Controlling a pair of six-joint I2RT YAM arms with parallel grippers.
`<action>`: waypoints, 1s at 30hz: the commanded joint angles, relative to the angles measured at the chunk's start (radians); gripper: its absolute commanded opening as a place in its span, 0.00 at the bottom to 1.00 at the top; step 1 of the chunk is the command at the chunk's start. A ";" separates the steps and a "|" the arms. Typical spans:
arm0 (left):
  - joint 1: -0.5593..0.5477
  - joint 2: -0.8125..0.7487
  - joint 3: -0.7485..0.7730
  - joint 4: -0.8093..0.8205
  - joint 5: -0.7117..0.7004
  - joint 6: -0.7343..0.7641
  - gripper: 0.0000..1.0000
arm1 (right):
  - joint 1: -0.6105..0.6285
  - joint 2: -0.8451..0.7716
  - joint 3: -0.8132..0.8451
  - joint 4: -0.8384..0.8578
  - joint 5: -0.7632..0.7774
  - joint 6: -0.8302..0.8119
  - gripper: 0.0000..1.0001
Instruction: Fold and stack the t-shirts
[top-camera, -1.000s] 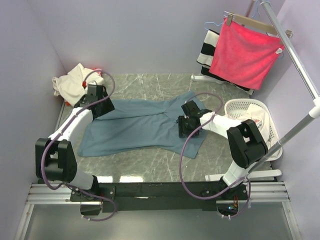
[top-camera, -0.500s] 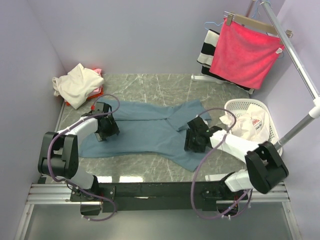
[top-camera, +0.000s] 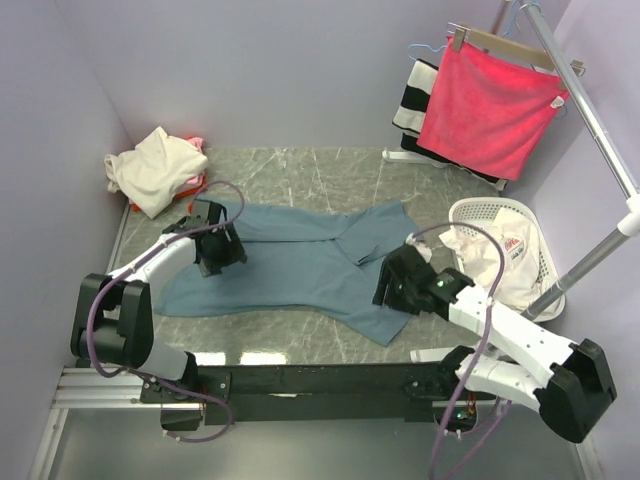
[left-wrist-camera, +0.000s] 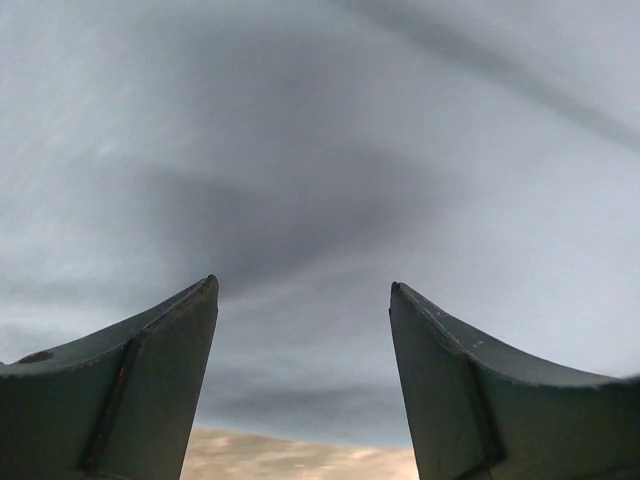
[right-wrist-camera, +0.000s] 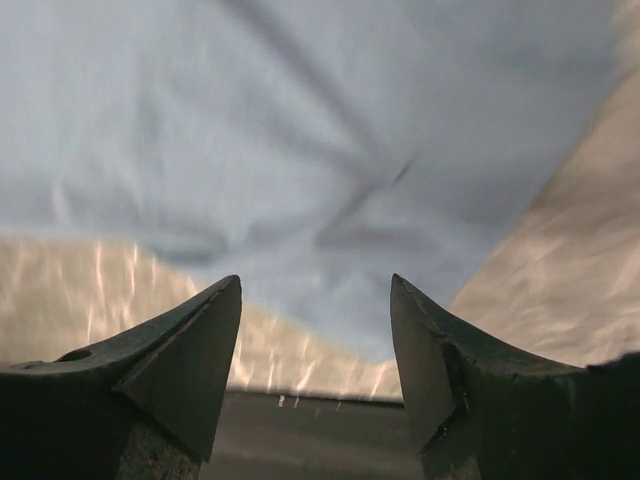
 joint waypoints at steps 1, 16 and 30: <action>-0.033 -0.045 0.100 0.091 0.091 0.007 0.75 | 0.116 -0.068 -0.086 0.016 -0.057 0.152 0.67; -0.102 -0.077 0.053 0.110 0.077 0.034 0.76 | 0.434 -0.008 -0.126 -0.169 0.163 0.603 0.69; -0.102 -0.079 0.073 0.094 0.080 0.070 0.78 | 0.399 0.139 -0.160 0.001 0.206 0.577 0.69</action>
